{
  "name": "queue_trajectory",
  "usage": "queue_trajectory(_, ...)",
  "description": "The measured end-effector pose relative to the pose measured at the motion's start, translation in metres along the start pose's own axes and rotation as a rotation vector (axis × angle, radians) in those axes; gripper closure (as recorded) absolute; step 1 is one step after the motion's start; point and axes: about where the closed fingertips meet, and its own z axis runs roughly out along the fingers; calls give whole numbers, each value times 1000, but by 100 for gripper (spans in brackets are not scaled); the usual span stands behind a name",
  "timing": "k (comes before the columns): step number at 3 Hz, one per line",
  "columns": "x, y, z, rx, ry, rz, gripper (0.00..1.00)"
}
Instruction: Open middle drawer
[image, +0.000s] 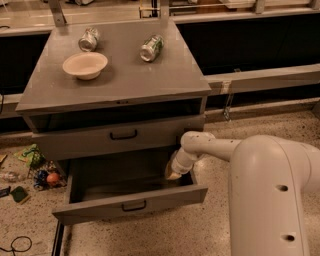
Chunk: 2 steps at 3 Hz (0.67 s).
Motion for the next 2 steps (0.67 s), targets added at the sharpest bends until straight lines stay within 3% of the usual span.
queue_trajectory(2,5,46,18,-108,-1,41,100)
